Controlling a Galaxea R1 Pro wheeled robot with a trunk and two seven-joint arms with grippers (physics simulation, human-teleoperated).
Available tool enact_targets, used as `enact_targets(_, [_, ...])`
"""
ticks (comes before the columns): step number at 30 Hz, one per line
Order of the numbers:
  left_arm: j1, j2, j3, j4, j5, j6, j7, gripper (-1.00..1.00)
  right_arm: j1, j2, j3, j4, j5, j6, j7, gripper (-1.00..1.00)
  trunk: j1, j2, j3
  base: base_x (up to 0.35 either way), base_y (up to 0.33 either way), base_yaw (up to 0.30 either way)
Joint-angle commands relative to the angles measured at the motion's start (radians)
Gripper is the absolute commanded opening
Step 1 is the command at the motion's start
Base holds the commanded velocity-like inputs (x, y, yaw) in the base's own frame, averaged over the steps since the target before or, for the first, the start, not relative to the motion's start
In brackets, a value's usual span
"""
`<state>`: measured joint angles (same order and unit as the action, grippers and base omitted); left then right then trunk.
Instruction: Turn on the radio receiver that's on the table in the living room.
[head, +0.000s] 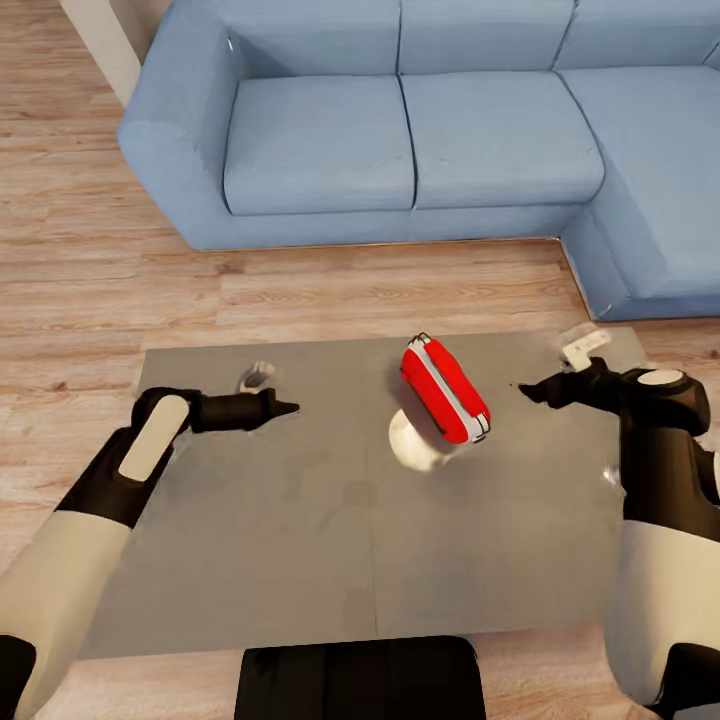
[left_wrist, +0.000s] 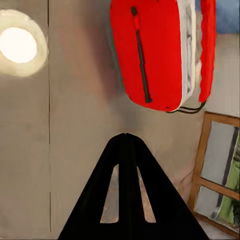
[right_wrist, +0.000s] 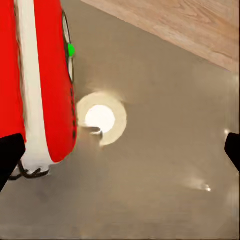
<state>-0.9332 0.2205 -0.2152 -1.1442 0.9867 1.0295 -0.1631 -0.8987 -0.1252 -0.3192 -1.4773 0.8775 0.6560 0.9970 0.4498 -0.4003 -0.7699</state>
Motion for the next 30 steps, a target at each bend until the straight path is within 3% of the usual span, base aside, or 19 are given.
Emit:
enact_targets(1, [0.009,0.021,0.0,-0.033,0.0,0.001,0.0,-1.0,0.011,-0.011,-0.011,0.0,-0.003,0.001,0.0,1.0,0.0,0.0,0.0,0.0,0.0,0.0])
enact_targets(2, [0.08,0.107,0.0,-0.122,0.008,0.0,0.001,-1.0,0.054,-0.048,-0.062,0.0,-0.002,0.0,0.0,1.0,0.0,0.0,0.0,0.0,0.0,0.0])
enact_targets(3, [0.108,0.131,0.001,-0.141,0.008,-0.001,0.001,-1.0,0.071,-0.058,-0.08,0.0,-0.001,0.0,0.0,1.0,0.0,0.0,0.0,0.0,0.0,0.0])
enact_targets(5, [0.218,0.207,0.004,-0.19,0.009,-0.007,0.002,-1.0,0.141,-0.092,-0.147,0.0,0.005,-0.002,0.0,1.0,0.0,0.0,0.0,0.0,0.0,0.0])
enact_targets(6, [0.247,0.224,0.005,-0.196,0.008,-0.008,0.003,-1.0,0.161,-0.1,-0.163,0.0,0.009,-0.003,0.0,1.0,0.0,0.0,0.0,0.0,0.0,0.0])
enact_targets(8, [0.368,0.283,0.007,-0.211,0.003,-0.03,0.006,-1.0,0.252,-0.12,-0.238,-0.001,0.035,-0.009,0.0,1.0,0.0,0.0,0.0,0.0,0.0,0.0])
enact_targets(10, [0.504,0.342,0.008,-0.217,0.0,-0.127,0.003,-1.0,0.348,-0.13,-0.356,-0.005,0.065,-0.02,0.001,1.0,0.0,0.0,0.0,0.0,0.0,0.0])
enact_targets(11, [0.528,0.354,0.008,-0.217,-0.001,-0.15,0.003,-1.0,0.362,-0.131,-0.38,-0.008,0.069,-0.025,0.002,1.0,0.0,0.0,0.0,0.0,0.0,0.0])
enact_targets(13, [0.616,0.395,0.008,-0.219,-0.001,-0.231,0.002,-1.0,0.405,-0.135,-0.48,-0.031,0.08,-0.051,0.011,1.0,0.0,0.0,0.0,0.0,0.0,0.0])
enact_targets(15, [0.693,0.414,0.008,-0.219,-0.002,-0.273,0.002,-1.0,0.435,-0.137,-0.566,-0.044,0.099,-0.087,0.045,1.0,0.0,0.0,0.0,0.0,0.0,0.0])
enact_targets(18, [0.789,0.427,0.008,-0.219,-0.005,-0.315,0.003,-1.0,0.458,-0.137,-0.687,-0.051,0.164,-0.173,0.111,1.0,0.0,0.0,0.0,0.0,0.0,0.0])
enact_targets(21, [0.851,0.439,0.008,-0.215,-0.017,-0.395,0.002,-1.0,0.464,-0.133,-0.807,-0.053,0.214,-0.285,0.194,1.0,0.0,0.0,0.0,0.0,0.0,0.0])
enact_targets(24, [0.878,0.449,0.008,-0.194,-0.024,-0.444,0.001,-1.0,0.466,-0.128,-0.934,-0.053,0.231,-0.397,0.27,1.0,0.0,0.0,0.0,0.0,0.0,0.0])
enact_targets(26, [0.883,0.45,0.008,-0.182,-0.025,-0.453,0.001,-1.0,0.466,-0.124,-0.99,-0.052,0.235,-0.432,0.286,1.0,0.0,0.0,0.0,0.0,0.0,0.0])
enact_targets(30, [0.885,0.451,0.008,-0.155,-0.025,-0.459,0.001,-1.0,0.466,-0.111,-1.044,-0.049,0.237,-0.454,0.296,1.0,0.0,0.0,0.001,0.0,0.0,0.0])
